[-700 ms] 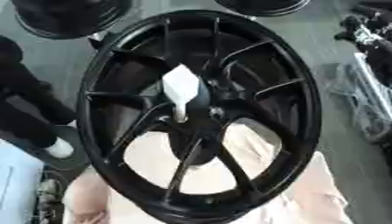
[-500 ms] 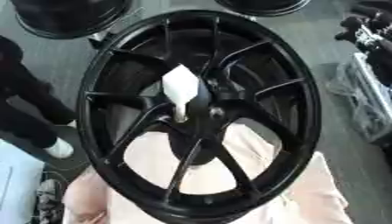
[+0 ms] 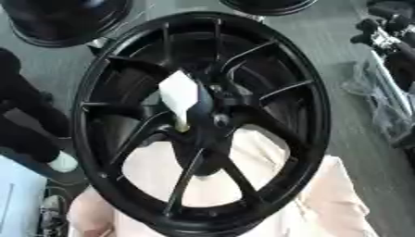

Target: Pull the pin out of the wheel hub.

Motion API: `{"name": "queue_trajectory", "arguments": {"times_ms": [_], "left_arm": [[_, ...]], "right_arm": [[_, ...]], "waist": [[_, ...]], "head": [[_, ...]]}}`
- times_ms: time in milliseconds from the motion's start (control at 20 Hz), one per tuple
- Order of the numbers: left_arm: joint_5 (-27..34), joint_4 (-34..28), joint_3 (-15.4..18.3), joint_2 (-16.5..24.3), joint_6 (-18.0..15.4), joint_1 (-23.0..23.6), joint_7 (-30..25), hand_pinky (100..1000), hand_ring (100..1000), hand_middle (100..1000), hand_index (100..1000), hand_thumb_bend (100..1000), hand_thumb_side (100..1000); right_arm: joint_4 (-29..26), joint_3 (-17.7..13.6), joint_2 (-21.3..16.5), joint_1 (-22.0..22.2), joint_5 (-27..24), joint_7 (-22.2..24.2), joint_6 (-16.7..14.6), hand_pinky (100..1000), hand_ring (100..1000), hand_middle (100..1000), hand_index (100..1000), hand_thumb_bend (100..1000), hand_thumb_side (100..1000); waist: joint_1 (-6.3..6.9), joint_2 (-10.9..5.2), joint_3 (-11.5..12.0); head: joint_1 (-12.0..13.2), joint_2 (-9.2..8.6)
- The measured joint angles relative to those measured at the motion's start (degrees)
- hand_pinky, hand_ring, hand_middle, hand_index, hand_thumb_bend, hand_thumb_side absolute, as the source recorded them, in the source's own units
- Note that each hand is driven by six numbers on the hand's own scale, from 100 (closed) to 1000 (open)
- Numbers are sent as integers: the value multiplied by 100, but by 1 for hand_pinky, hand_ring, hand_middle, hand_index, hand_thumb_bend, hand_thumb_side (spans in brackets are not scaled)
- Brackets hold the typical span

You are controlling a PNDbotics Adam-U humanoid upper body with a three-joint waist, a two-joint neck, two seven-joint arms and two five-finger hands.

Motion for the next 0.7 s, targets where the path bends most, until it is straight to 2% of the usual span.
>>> {"name": "queue_trajectory", "arguments": {"times_ms": [50, 200, 300, 450, 500, 550, 700], "left_arm": [[-90, -105, -143, 158, -44, -159, -92, 739, 820, 819, 820, 100, 578], [-374, -335, -608, 636, -200, -639, -378, 754, 824, 830, 840, 100, 488], [-556, -425, -925, 953, -348, -954, -573, 771, 832, 832, 851, 100, 481], [-800, -538, -1388, 1415, -606, -1406, -854, 804, 852, 846, 874, 100, 542], [-857, -568, -1541, 1554, -685, -1558, -950, 816, 859, 849, 879, 100, 601], [-911, -585, -1694, 1668, -750, -1711, -1043, 822, 863, 851, 883, 100, 623], [-1133, -645, -2153, 1844, -871, -2141, -1325, 839, 875, 856, 890, 100, 682]], "right_arm": [[0, 6, -6, 24, 16, 6, 4, 950, 642, 666, 864, 400, 339], [0, 16, -47, 66, 56, 20, -4, 951, 642, 667, 864, 400, 339], [0, 40, -50, 66, 87, 34, -12, 951, 642, 667, 864, 401, 340], [0, 60, -51, 66, 109, 58, -11, 951, 642, 667, 865, 401, 341], [0, 72, -51, 65, 122, 70, -13, 951, 642, 667, 865, 401, 342], [0, 76, -51, 65, 140, 77, -17, 951, 642, 667, 865, 402, 342], [0, 79, -79, 67, 168, 88, -27, 951, 642, 668, 865, 402, 342]], "waist": [[18, -19, 2], [67, -29, 4], [89, -31, -4], [95, -31, -51], [101, -31, -55], [112, -31, -55], [141, -30, -36]], "head": [[-1, 2], [3, 2], [13, 2], [58, 0], [65, -2], [66, -4], [60, -20]]}}
